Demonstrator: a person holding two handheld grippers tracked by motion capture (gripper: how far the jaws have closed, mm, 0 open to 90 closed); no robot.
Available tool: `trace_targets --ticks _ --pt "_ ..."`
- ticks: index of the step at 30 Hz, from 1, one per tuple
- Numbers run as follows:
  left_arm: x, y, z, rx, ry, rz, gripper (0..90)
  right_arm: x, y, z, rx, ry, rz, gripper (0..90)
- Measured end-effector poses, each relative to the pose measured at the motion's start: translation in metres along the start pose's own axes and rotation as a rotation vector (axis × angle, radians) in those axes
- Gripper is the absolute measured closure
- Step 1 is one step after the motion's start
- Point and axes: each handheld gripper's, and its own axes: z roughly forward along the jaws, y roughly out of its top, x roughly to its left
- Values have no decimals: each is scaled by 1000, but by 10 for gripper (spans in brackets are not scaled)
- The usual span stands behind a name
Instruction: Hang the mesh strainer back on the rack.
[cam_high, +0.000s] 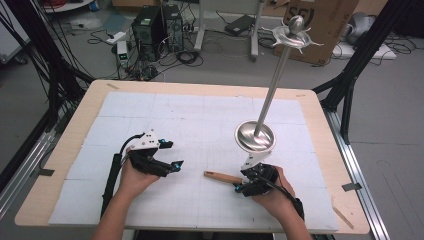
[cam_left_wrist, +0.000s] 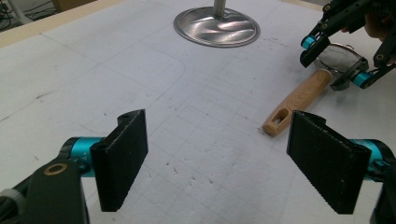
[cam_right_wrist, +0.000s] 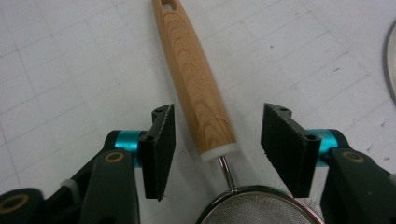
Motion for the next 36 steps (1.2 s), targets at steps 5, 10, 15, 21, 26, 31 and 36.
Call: trace_targets --ticks 5,10,15,21,26,31,36 --pt "0 0 0 -4 1 0 213 1 4 5 54 8 -21 511" --pt "-1 1 -1 -8 -2 5 216 1 5 6 75 19 -19 611" --pt "0 1 -1 -6 -2 6 216 1 7 6 90 13 -10 677" --pt "-1 1 -1 -4 -6 8 216 0 8 4 88 11 3 677" --pt "-1 1 0 -7 -7 6 216 0 10 5 98 25 14 628" --pt "-1 1 -1 -10 -5 4 216 0 14 5 122 27 17 628" --pt "0 1 -2 -7 -7 9 215 1 18 8 174 34 24 629"
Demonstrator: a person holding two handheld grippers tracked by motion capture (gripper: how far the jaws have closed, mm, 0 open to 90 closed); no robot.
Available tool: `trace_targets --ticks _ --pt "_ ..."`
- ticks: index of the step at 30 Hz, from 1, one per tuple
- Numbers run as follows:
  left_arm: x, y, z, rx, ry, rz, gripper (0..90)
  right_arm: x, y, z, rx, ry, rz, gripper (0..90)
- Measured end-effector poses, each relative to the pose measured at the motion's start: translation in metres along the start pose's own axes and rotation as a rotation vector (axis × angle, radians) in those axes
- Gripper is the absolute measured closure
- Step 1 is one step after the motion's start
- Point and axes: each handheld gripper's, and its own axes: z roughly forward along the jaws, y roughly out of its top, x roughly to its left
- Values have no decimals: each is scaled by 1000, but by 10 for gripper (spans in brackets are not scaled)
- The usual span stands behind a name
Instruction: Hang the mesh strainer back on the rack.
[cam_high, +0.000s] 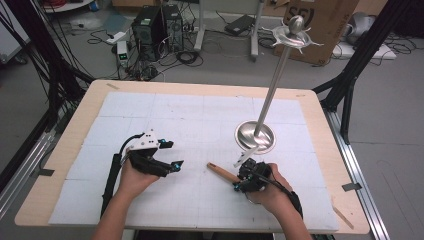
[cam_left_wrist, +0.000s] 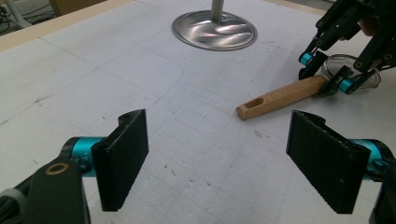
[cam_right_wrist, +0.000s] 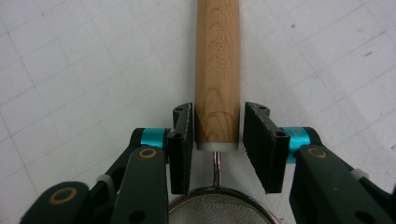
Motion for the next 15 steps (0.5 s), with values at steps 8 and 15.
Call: trace_targets --ticks 8,15 --pt "-1 0 0 -2 -1 -4 215 -1 9 2 61 0 -6 627" --pt "-1 0 1 3 1 -3 215 -2 13 2 94 14 12 672"
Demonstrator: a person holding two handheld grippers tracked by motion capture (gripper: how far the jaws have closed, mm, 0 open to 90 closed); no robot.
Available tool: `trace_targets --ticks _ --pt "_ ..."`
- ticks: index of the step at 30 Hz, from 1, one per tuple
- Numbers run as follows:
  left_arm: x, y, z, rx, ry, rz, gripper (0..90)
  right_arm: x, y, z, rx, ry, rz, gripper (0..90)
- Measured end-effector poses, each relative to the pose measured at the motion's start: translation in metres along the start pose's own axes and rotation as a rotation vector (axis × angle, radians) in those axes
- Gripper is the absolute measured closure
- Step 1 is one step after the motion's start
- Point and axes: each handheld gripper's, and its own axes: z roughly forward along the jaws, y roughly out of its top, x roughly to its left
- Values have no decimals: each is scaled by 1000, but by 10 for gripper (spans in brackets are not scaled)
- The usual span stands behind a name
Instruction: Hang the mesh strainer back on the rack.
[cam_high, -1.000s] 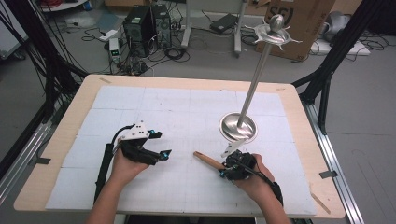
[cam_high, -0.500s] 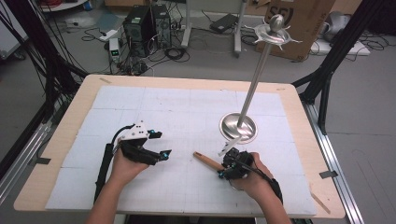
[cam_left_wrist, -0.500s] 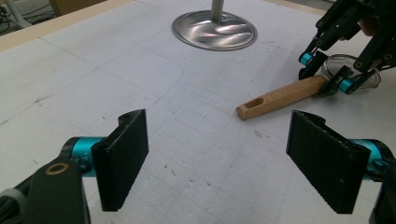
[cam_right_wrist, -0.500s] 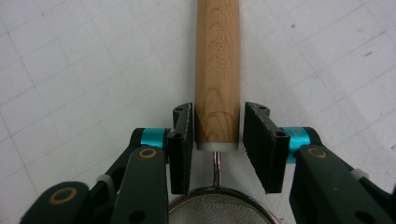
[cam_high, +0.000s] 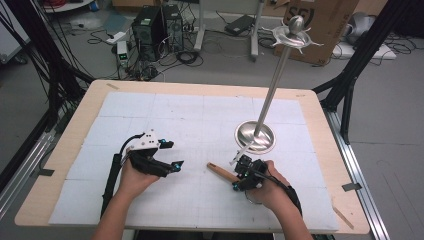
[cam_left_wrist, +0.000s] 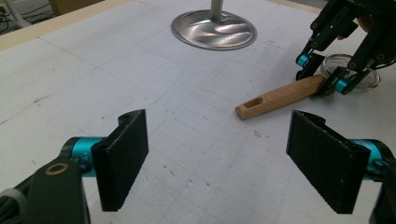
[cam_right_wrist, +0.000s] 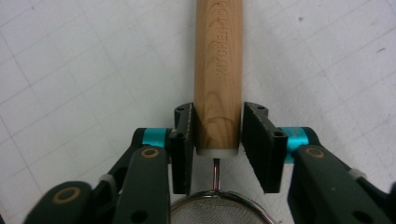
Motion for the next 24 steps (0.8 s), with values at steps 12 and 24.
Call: trace_targets --ticks 12,24 --pt "1 0 0 -3 1 -2 216 3 -9 -1 -73 -22 -13 690" --pt "1 0 -1 -4 2 -5 216 3 -15 -16 -202 -65 -5 691"
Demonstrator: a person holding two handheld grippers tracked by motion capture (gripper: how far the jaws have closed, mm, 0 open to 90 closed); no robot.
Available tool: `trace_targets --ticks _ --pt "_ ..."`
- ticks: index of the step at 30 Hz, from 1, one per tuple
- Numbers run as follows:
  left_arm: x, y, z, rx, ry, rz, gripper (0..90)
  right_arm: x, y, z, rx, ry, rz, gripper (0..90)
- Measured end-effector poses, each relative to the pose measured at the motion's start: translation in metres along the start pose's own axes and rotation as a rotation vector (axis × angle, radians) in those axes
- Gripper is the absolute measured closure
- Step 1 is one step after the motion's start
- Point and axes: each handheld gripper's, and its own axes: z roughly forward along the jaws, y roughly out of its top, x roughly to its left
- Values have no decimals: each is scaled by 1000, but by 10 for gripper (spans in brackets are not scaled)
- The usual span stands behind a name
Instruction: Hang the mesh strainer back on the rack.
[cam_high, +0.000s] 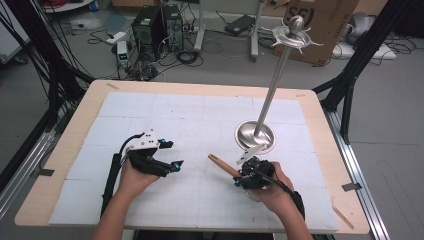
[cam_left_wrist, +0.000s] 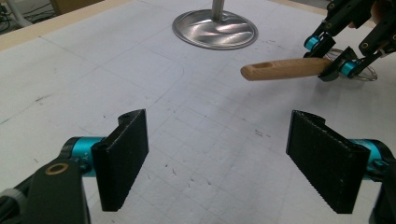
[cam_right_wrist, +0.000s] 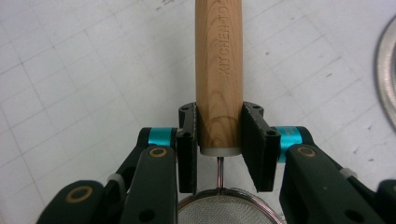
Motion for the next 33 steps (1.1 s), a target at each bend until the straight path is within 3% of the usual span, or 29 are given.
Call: trace_targets --ticks 12,24,33 --pt "0 0 0 -1 0 -1 216 -3 -5 -15 -125 -63 34 691" --pt "0 0 -1 -4 1 -2 216 -9 -11 -37 -252 -88 46 690" --pt "0 0 -1 -9 -1 -3 215 -18 -19 -59 -344 -116 83 690"
